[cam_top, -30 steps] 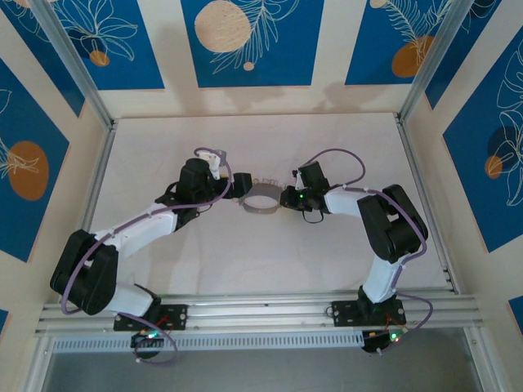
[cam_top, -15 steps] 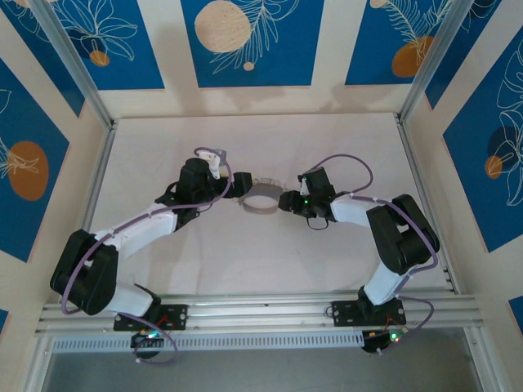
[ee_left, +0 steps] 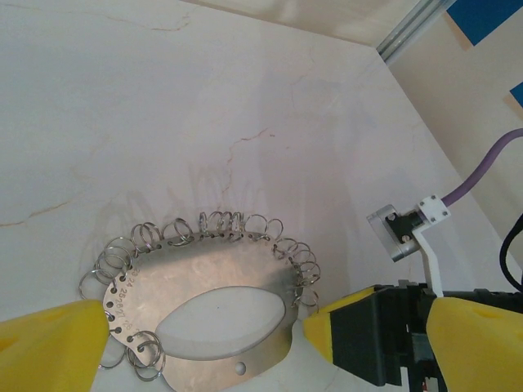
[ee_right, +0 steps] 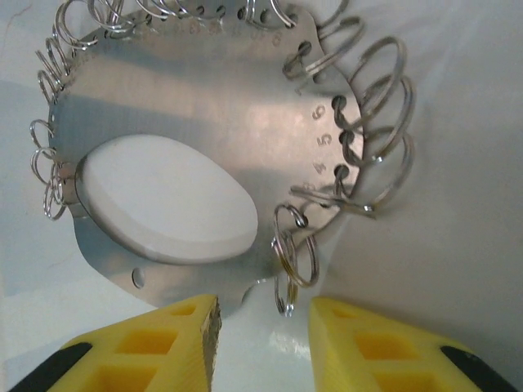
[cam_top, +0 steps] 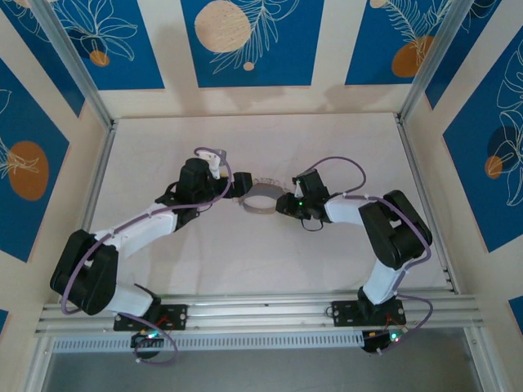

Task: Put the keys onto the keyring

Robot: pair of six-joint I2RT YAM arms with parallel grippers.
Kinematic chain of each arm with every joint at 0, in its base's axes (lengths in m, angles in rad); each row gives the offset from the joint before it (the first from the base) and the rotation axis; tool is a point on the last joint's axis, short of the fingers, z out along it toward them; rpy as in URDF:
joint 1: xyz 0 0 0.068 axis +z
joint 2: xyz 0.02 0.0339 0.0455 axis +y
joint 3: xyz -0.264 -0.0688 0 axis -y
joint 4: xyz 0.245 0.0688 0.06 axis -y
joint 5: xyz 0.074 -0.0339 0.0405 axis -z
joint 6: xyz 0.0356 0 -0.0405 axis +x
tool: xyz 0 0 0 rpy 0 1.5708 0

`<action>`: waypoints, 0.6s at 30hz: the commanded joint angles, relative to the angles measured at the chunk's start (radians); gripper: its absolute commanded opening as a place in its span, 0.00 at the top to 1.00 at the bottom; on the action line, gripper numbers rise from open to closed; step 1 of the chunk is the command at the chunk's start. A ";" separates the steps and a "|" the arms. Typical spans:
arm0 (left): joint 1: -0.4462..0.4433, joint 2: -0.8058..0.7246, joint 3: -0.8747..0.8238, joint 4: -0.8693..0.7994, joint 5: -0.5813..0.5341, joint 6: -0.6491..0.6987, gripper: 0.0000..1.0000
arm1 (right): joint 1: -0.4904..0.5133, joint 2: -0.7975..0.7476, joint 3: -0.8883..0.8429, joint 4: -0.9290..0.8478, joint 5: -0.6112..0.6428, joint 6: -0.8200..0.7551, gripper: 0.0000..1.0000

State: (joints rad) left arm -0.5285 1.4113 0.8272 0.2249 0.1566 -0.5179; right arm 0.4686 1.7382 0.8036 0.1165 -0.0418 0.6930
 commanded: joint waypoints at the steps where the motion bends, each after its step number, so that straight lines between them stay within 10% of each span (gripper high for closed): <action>1: -0.012 -0.015 -0.005 0.022 0.007 0.006 0.00 | 0.005 0.029 0.030 -0.003 -0.002 0.008 0.67; 18: -0.012 -0.017 0.004 0.021 0.008 0.019 0.00 | -0.020 0.051 0.055 -0.008 0.022 -0.003 0.80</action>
State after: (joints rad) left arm -0.5285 1.4113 0.8276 0.2249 0.1566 -0.5148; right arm 0.4576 1.7779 0.8417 0.1188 -0.0326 0.6956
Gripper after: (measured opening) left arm 0.997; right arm 0.204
